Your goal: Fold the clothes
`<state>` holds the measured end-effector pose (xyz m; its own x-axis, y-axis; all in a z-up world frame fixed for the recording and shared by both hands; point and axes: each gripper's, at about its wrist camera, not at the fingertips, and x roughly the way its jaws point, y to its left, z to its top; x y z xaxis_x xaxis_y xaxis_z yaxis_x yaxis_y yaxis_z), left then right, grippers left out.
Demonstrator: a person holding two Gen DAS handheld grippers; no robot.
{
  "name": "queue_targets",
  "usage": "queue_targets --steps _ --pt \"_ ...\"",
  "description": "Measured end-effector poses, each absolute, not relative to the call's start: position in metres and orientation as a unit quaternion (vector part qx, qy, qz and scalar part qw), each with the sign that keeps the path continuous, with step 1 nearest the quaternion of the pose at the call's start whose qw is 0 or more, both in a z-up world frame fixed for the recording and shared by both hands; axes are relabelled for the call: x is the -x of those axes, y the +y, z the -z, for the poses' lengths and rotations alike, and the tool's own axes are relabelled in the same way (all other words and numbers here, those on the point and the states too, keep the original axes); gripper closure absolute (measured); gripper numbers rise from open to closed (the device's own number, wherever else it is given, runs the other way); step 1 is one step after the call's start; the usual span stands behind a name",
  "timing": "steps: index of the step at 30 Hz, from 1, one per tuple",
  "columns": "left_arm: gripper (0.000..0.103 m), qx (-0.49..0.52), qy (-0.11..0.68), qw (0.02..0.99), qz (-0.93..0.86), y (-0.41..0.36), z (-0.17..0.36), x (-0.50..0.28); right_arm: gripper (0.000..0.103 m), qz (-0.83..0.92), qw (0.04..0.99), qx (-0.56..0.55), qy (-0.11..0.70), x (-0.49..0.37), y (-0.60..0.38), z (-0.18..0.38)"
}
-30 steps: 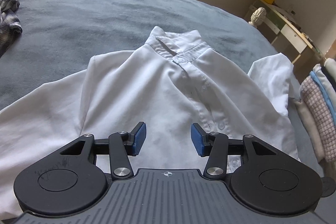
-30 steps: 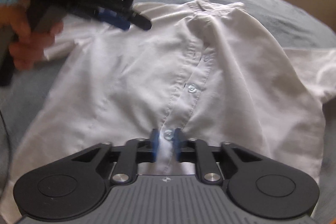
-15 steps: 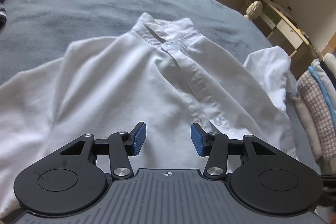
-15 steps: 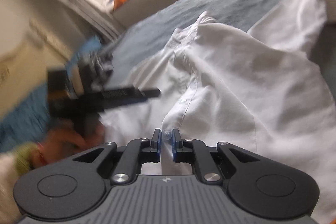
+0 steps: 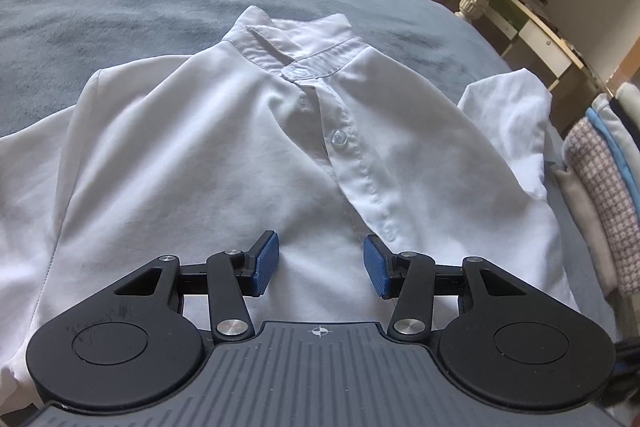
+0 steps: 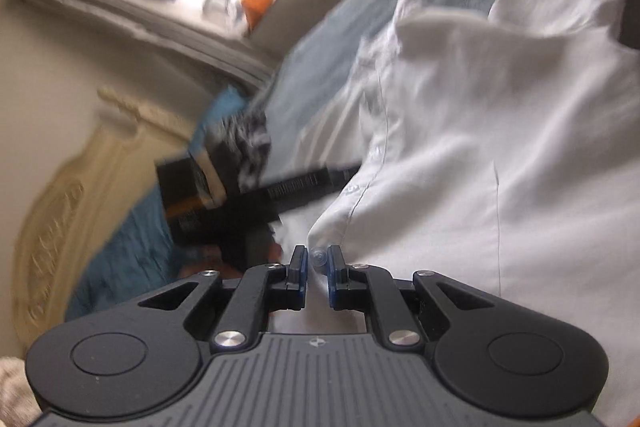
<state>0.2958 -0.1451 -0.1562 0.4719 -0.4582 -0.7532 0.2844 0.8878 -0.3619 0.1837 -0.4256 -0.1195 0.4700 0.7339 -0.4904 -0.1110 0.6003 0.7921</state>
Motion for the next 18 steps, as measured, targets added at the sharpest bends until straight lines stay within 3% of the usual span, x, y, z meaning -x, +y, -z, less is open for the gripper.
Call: queue_targets --steps 8,11,18 --pt "0.054 0.128 0.477 0.851 0.176 -0.13 0.148 -0.294 0.089 -0.241 0.754 -0.32 0.52 -0.198 -0.403 0.148" --pt "0.054 0.127 0.471 0.855 0.173 -0.123 0.136 -0.285 0.083 -0.247 0.755 -0.347 0.498 -0.18 -0.416 0.134" --pt "0.053 0.096 0.459 0.858 0.209 -0.116 0.102 -0.246 0.081 -0.258 0.801 -0.323 0.433 -0.109 -0.463 0.07"
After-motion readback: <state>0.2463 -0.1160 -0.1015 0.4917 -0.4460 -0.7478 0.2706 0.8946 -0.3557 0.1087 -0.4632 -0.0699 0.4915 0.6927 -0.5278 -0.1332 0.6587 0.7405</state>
